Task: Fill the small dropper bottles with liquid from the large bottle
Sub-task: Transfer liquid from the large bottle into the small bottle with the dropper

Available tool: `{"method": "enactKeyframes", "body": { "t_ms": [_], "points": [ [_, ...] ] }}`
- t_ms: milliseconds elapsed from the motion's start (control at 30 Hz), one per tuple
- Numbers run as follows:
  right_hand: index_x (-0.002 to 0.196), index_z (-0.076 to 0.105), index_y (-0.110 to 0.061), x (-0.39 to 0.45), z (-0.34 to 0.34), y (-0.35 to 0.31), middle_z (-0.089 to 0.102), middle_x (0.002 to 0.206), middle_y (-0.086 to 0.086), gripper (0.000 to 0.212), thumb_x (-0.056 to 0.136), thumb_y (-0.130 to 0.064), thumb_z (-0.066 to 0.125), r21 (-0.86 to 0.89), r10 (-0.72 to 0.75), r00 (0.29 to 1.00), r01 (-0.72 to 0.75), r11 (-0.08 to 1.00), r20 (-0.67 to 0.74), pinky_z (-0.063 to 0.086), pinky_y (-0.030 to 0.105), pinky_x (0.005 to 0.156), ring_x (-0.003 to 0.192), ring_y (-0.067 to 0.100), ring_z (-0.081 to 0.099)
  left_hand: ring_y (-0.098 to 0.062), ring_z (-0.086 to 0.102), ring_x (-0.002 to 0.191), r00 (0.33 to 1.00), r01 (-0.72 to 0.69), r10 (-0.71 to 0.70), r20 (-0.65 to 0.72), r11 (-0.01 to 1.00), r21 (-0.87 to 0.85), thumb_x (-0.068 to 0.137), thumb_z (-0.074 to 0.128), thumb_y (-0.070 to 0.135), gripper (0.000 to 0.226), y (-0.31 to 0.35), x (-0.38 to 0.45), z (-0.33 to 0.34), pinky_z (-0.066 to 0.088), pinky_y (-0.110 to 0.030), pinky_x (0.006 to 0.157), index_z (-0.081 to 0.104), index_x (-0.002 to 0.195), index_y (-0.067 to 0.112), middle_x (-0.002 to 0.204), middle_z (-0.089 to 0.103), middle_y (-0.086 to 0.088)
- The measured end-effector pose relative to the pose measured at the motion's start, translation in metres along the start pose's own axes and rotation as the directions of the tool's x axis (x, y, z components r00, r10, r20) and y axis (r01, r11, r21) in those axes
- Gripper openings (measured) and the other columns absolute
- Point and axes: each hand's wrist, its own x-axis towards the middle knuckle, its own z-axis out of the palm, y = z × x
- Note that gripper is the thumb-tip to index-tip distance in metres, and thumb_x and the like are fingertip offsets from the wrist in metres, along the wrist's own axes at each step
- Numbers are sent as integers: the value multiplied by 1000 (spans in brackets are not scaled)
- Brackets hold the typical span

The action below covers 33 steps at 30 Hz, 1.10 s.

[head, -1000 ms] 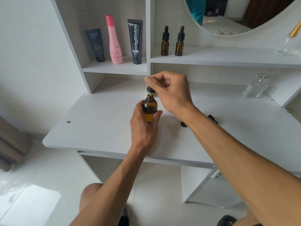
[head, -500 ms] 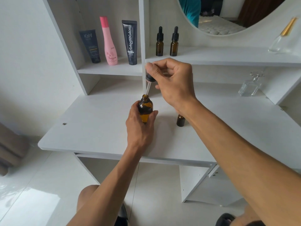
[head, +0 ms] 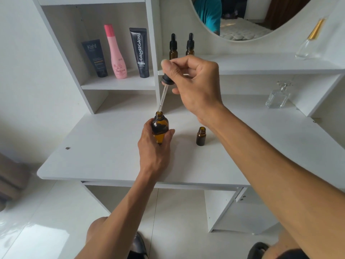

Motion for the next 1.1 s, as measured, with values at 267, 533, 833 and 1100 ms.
{"method": "enactKeyframes", "body": {
  "t_ms": [267,533,833,1100],
  "points": [
    [92,74,-10,15,-31,-11,77,85,7,17,89,-27,75,-10,-23,997,22,1000,-72,58,23,58,75,19,77,-13,62,102,1000,-2,2,-1,1000,1,93,73,32,51,0,0,-1,49,-25,89,51,138,22,118,66,5],
    [87,71,-18,13,-72,4,77,83,6,16,89,-33,75,-106,37,991,-51,993,-132,60,28,59,71,13,77,-13,60,105,1000,-12,12,-5,1000,26,94,73,34,53,0,0,-1,45,-24,91,51,139,21,121,65,4],
    [83,72,-23,0,-84,26,76,80,3,13,88,-33,77,-128,99,982,-120,985,-163,59,27,58,71,14,77,-17,62,101,1000,0,0,-5,999,32,94,73,32,53,3,-1,-1,43,-24,87,50,140,21,113,61,9],
    [79,71,-25,-6,-86,37,76,79,0,13,87,-33,78,-153,105,979,-132,979,-173,61,32,62,75,20,77,-16,63,101,1000,-3,4,-13,999,32,94,73,33,52,2,0,-1,47,-27,89,51,139,23,111,61,10]
  ]
}}
